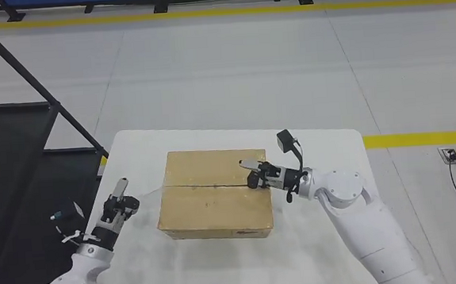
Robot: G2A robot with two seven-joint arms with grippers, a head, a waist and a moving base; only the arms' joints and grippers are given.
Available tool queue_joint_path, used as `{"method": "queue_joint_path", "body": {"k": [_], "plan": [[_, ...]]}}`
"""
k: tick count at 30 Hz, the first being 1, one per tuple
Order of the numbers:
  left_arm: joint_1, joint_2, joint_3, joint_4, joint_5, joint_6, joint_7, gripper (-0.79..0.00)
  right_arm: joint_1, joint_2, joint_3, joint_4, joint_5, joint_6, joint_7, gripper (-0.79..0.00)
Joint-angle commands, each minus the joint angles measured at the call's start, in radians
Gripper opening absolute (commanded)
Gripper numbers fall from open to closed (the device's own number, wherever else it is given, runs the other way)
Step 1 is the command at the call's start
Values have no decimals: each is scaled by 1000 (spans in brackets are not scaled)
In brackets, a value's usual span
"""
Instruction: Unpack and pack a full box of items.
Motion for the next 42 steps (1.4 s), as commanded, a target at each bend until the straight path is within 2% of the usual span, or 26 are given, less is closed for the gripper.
{"method": "queue_joint_path", "body": {"k": [1, 12, 20, 26, 32, 37, 42], "plan": [[-10, -1, 4, 51, -29, 29, -17, 0, 0, 0, 0, 0, 0, 0, 0, 0], [-112, -9, 82, 278, -39, 95, -50, 0, 0, 0, 0, 0, 0, 0, 0, 0], [-262, -37, 141, 440, -226, 148, 18, 0, 0, 0, 0, 0, 0, 0, 0, 0], [-334, -52, 139, 521, -333, 116, 68, 0, 0, 0, 0, 0, 0, 0, 0, 0], [-325, -54, 102, 482, -373, 52, 103, 0, 0, 0, 0, 0, 0, 0, 0, 0], [-268, -52, 56, 374, -362, -29, 128, 0, 0, 0, 0, 0, 0, 0, 0, 0], [-219, -51, 32, 256, -320, -58, 171, 0, 0, 0, 0, 0, 0, 0, 0, 0]]}}
